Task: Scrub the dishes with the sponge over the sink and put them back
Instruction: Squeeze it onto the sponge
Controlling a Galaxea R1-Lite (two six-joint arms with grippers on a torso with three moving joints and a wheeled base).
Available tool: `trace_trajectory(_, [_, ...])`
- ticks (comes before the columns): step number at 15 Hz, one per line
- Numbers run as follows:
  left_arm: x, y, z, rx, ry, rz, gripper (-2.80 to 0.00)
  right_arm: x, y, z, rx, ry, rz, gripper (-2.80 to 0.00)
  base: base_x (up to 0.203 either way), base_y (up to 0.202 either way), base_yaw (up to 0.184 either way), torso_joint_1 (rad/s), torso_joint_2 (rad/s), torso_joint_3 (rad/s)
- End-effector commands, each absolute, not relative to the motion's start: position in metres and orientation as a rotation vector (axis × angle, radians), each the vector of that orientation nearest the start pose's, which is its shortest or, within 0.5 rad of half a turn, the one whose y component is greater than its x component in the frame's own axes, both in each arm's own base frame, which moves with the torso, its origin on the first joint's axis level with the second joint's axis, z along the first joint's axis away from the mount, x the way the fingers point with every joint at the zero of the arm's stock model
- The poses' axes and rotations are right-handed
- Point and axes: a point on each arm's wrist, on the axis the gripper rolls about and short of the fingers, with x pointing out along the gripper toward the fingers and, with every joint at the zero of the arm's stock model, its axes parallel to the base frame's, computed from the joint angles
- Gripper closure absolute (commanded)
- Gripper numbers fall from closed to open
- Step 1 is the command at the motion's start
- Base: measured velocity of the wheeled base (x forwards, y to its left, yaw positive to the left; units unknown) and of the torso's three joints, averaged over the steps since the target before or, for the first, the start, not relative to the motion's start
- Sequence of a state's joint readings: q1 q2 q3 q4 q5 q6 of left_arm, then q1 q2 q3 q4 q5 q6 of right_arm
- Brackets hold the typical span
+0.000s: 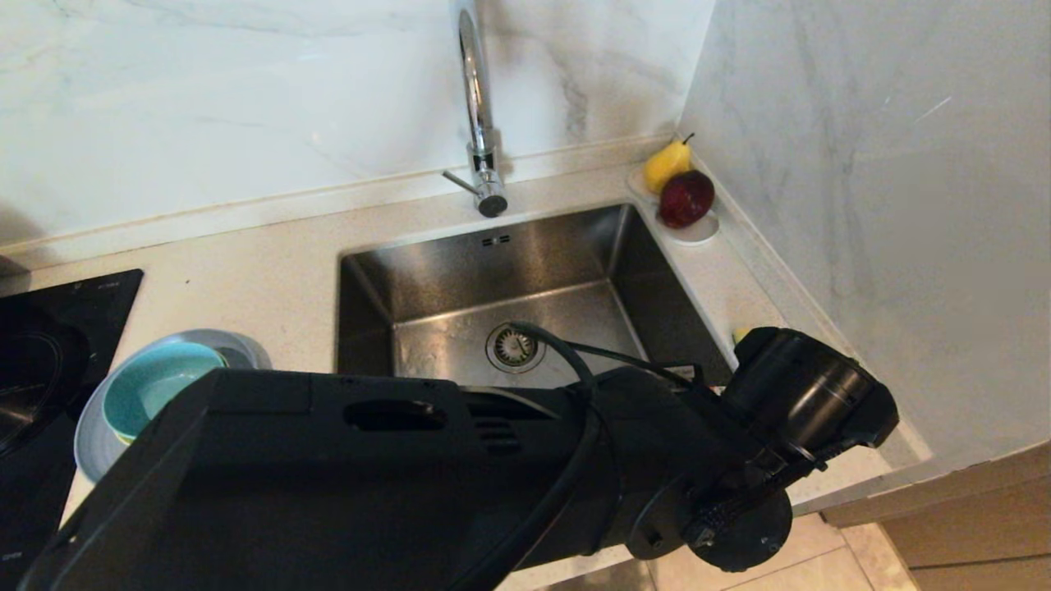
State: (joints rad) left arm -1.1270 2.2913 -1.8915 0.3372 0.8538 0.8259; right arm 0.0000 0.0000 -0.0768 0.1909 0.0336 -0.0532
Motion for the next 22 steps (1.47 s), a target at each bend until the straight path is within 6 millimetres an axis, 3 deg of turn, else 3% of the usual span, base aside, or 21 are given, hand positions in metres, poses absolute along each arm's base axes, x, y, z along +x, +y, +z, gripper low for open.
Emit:
trace_trajectory(1, [0.215, -0.407, 0.16, 1.465, 0.283, -0.428, 0.0, -0.03, 0.001, 0.077, -0.052, 0.113, 0.037, 0.0, 0.0, 0.0, 0.0, 0.0, 0.0, 0.0])
trace_trajectory(5, [0.216, -0.409, 0.153, 1.532, 0.284, -0.439, 0.0, -0.03, 0.001, 0.077, -0.052, 0.113, 0.038, 0.0, 0.0, 0.0, 0.0, 0.0, 0.0, 0.0])
trace_trajectory(13, [0.22, -0.414, 0.129, 1.624, 0.336, -0.245, 0.0, -0.03, 0.001, 0.077, -0.052, 0.113, 0.037, 0.0, 0.0, 0.0, 0.0, 0.0, 0.0, 0.0])
trace_trajectory(22, [0.217, -0.432, 0.117, 1.542, 0.274, -0.226, 0.0, -0.03, 0.001, 0.077, -0.052, 0.113, 0.037, 0.0, 0.0, 0.0, 0.0, 0.0, 0.0, 0.0])
